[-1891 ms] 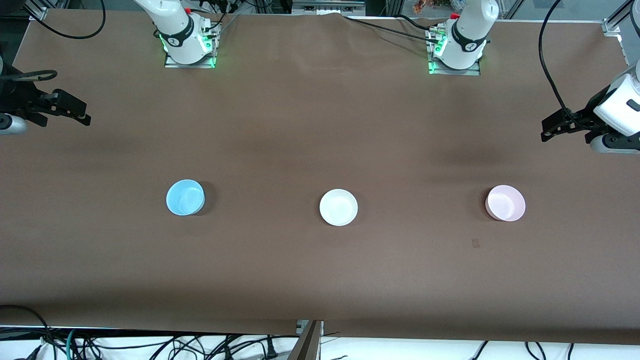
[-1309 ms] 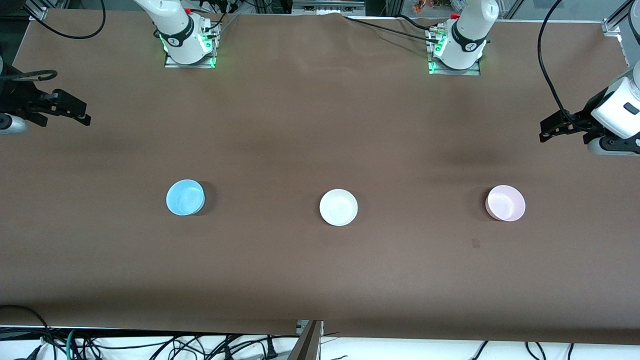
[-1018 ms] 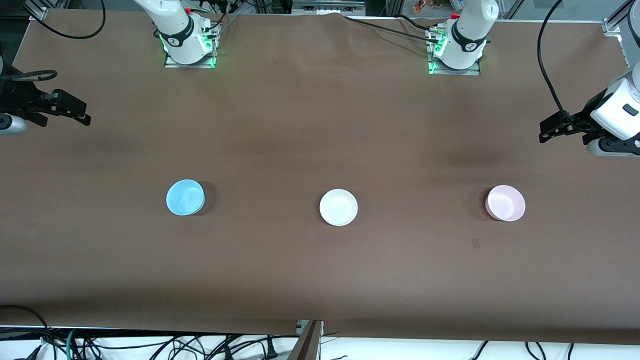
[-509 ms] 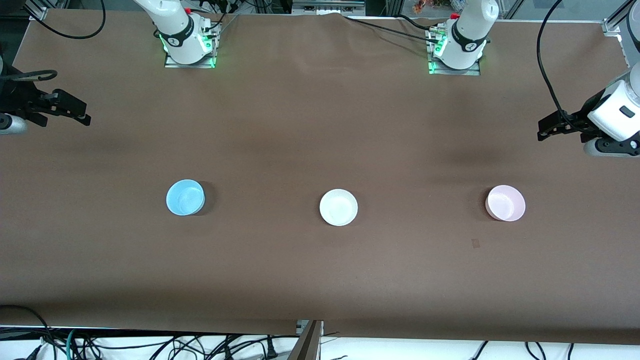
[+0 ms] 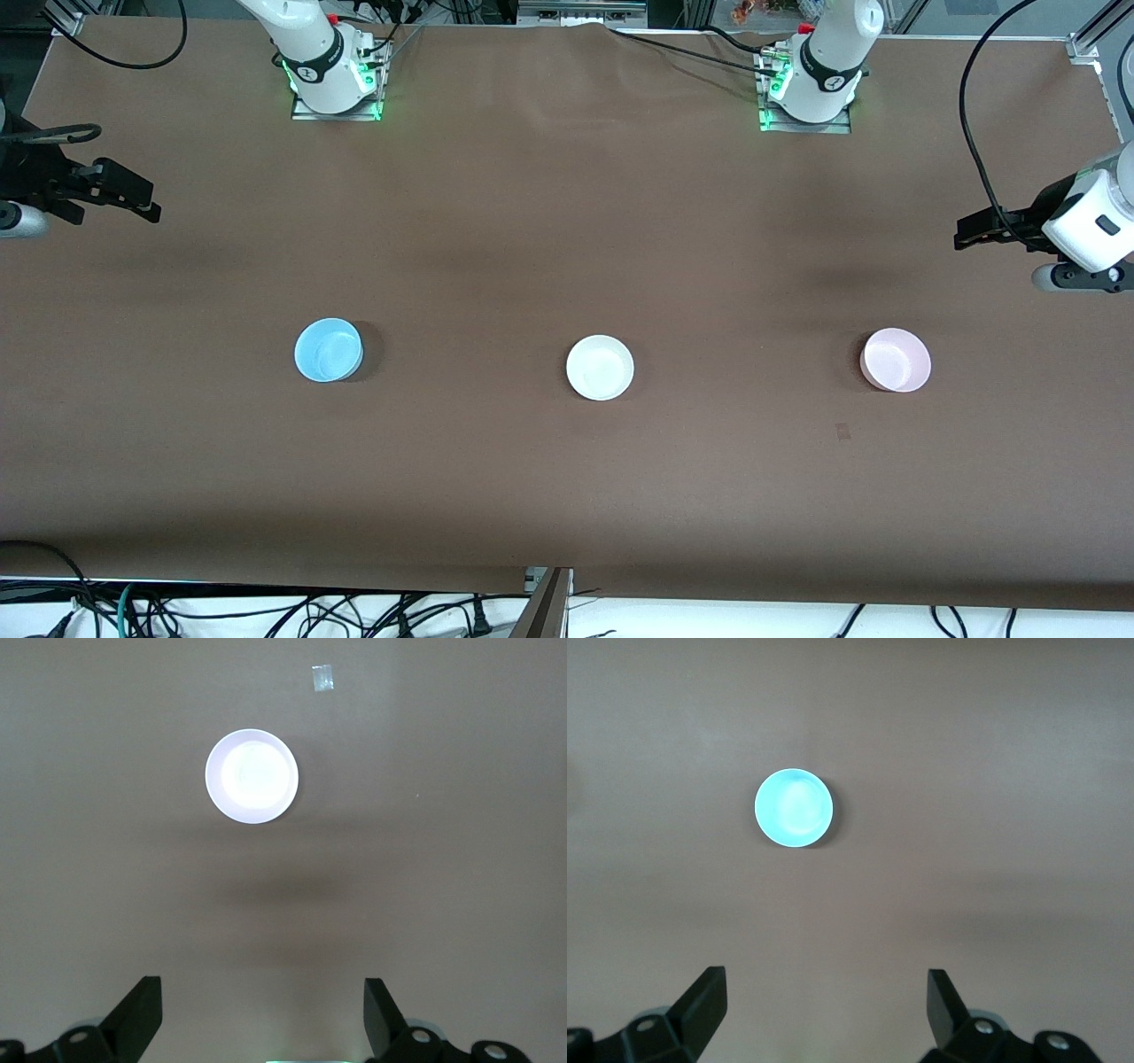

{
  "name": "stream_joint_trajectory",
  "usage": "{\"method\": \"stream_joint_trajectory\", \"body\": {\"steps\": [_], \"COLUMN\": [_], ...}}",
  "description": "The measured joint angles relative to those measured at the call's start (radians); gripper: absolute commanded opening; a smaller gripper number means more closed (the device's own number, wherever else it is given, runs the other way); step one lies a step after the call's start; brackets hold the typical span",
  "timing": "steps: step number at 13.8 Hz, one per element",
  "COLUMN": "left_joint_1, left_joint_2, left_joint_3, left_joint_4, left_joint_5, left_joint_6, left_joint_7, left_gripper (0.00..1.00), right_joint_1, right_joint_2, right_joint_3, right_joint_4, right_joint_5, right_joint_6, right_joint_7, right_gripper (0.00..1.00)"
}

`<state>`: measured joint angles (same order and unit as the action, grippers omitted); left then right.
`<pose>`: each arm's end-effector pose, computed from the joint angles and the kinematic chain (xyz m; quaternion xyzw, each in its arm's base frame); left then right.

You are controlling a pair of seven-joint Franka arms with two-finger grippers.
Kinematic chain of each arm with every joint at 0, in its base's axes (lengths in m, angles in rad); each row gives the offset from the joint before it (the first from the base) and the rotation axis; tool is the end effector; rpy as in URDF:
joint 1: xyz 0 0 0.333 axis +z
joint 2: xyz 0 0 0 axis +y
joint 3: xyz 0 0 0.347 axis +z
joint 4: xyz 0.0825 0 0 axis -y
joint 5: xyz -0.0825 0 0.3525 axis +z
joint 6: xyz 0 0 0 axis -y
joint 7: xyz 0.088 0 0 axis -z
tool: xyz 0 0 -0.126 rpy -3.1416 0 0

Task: Stack pink and blue bowls on white bowl
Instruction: 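Reach the left gripper down to the pale pink bowl and grasp its rim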

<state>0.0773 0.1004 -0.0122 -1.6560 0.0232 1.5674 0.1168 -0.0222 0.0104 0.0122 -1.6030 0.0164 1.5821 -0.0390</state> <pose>0.5399 0.0384 0.5458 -0.9951 0.0268 0.0950 0.0023 0.5258 -0.0032 0.6179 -0.9997 -0.0143 0.0154 0.0086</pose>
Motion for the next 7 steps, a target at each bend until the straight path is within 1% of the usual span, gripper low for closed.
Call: {"method": "stream_joint_trajectory", "body": {"steps": [2, 5, 7], "left_joint_1": [0.015, 0.089, 0.136], "left_joint_2": [0.053, 0.185, 0.265], "left_joint_3": [0.000, 0.002, 0.003], "left_joint_4": [0.071, 0.186, 0.221], "left_joint_5": [0.000, -0.001, -0.010], "left_joint_6": [0.009, 0.017, 0.095], "left_joint_7": [0.141, 0.339, 0.458], "left_gripper": [1.00, 1.00, 1.00], "right_joint_1": [0.000, 0.000, 0.000], "right_joint_2": [0.000, 0.000, 0.000], "right_joint_3": [0.000, 0.000, 0.000], "right_joint_4": [0.000, 0.001, 0.001], "right_joint_5": [0.000, 0.000, 0.000], "right_joint_6": [0.000, 0.000, 0.000], "right_joint_7": [0.000, 0.000, 0.000], "right_gripper": [1.00, 1.00, 1.00]}}
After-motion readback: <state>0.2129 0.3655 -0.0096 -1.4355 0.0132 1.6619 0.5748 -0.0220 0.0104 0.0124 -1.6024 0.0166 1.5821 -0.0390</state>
